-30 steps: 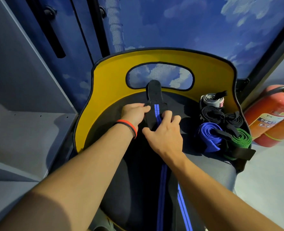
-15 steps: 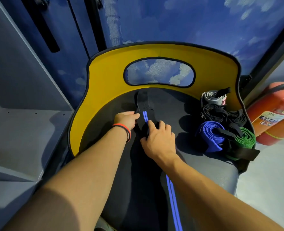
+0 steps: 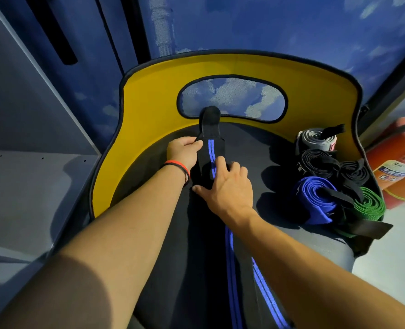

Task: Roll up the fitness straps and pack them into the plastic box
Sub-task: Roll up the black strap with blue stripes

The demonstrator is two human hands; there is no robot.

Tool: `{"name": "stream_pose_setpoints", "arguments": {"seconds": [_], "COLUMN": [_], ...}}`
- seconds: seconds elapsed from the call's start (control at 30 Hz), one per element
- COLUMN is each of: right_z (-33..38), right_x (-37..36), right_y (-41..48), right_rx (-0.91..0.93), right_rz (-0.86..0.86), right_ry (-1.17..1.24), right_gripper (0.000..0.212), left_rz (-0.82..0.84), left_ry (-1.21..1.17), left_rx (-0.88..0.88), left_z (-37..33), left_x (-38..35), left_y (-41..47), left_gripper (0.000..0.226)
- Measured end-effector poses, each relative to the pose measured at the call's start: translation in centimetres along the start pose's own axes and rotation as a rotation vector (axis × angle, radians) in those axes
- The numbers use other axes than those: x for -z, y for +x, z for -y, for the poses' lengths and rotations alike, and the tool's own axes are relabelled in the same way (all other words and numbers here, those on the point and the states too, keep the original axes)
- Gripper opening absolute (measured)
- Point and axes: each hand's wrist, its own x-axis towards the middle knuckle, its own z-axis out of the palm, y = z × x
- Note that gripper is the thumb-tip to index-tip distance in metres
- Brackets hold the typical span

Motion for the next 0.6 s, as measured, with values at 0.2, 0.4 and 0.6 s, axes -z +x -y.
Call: {"name": "stream_pose_setpoints", "arguments": {"seconds": [0.2,0.4,0.6], "right_z": [-0.1,0.3,0.5], "right_x": [-0.1,0.7,1.8], "right_y": [0.5,0.5,-1.1], "right_rx": [-0.018,-0.018,0.016], "right_rz": [0.043,0.113,0.217], "right_ry": [-0.03,-0.002,-0.121], "right_gripper": [0.078,0.069,0.078], "left_rz": [-0.108,0.003,-0.04], "left_ry": [0.046,0.196,0.456], "left_rx": [-0.024,-0.148,-0.373], "left_z": [0.8,1.7,1.8], "left_x": [0.1,0.7,0.0], "left_y": [0.4,-0.5,0.0], "left_gripper": [0.033,0.038,0.023]}}
